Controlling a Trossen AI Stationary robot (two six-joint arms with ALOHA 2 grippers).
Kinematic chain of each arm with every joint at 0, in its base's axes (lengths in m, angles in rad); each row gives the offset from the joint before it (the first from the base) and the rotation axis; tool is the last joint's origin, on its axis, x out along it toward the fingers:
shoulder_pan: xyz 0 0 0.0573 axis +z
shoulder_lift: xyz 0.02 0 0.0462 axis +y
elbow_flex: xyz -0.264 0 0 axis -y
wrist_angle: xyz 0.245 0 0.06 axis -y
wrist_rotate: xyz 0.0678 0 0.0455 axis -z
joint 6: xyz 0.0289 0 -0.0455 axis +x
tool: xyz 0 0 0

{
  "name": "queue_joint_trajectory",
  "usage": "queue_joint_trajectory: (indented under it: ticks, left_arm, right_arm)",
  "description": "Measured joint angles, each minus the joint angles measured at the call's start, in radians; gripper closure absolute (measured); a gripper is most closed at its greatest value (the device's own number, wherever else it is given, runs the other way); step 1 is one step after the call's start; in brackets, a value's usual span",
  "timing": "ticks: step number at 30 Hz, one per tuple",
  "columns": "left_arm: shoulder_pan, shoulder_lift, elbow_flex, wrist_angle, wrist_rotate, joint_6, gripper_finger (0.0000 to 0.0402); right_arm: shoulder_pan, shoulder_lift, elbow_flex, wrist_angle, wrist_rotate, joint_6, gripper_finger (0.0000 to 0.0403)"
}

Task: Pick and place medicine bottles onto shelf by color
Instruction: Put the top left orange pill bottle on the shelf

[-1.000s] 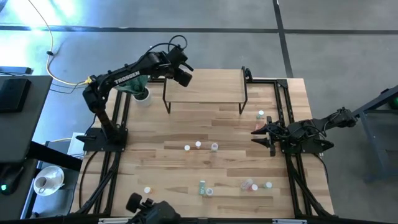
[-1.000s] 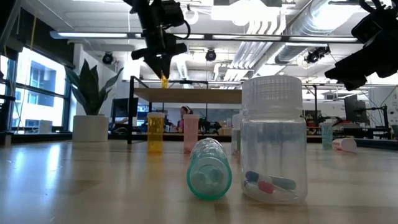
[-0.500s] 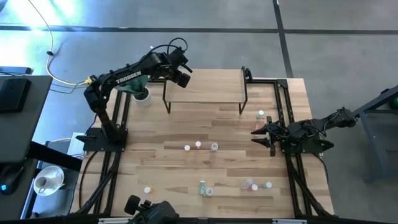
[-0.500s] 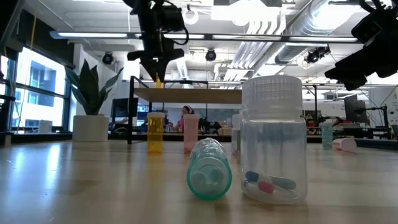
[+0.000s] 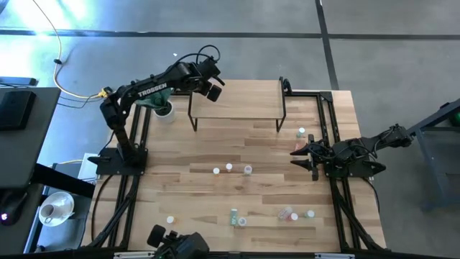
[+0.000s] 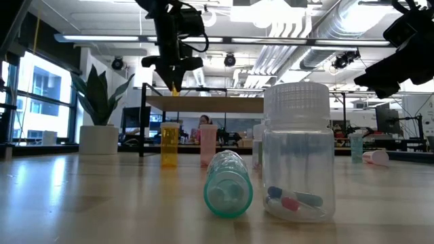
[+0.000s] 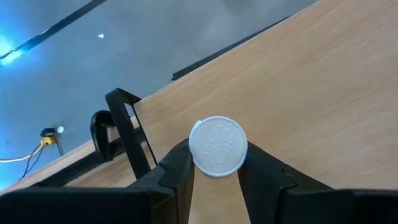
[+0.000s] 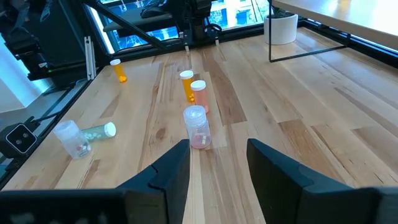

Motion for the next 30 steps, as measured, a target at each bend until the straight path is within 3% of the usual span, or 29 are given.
queue_joint_trajectory:
  ticks: [21, 30]
  left_arm:
    - [0.0, 0.005, 0.018, -0.005, 0.011, -0.001, 0.0227]
    - [-0.005, 0.004, 0.062, -0.004, 0.074, 0.0, 0.0218]
  right_arm:
    - [0.0, 0.0, 0.0, 0.0, 0.0, 0.0, 0.0254]
    - [0.0, 0.0, 0.0, 0.0, 0.0, 0.0, 0.0254]
